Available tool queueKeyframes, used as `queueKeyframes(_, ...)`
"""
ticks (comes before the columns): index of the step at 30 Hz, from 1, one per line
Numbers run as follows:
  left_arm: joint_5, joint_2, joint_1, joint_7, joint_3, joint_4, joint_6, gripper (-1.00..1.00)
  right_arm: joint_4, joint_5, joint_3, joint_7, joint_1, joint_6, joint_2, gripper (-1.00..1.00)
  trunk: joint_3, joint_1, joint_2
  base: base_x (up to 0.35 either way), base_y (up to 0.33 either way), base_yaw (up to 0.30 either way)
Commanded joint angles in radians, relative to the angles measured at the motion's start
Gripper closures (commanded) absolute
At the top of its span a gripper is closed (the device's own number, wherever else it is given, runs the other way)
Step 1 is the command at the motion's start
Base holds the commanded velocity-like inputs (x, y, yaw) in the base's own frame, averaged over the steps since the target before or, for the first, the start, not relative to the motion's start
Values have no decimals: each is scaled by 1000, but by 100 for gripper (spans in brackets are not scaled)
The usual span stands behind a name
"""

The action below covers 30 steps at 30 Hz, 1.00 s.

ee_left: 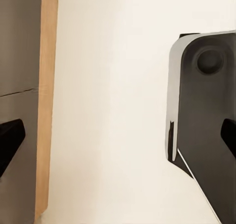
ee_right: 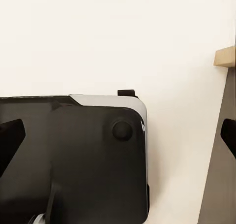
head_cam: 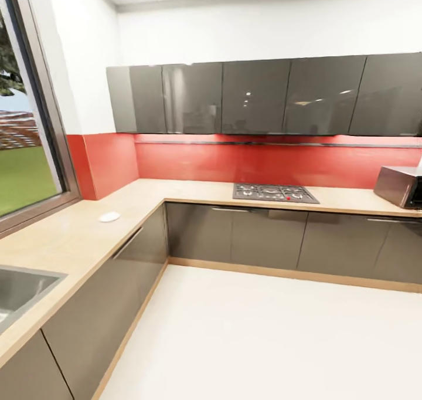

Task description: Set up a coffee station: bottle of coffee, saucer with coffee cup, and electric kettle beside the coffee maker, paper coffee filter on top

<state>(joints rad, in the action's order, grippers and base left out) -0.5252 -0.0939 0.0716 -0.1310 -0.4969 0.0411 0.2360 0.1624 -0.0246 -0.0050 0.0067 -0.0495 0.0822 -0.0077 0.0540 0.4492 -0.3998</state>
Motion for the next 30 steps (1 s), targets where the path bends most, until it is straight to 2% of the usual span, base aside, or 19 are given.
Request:
queueKeyframes(1, -10, 0, 1, -4, -6, 0, 3, -100, -1, -3, 0, 0, -1, 4, 0, -100, 0, 1, 0, 339, -1, -163)
queueKeyframes(30, -12, 1, 1, -2, -7, 0, 8, -100, -2, -1, 0, -1, -1, 4, 0, -100, 0, 1, 0, 339, -7, -10)
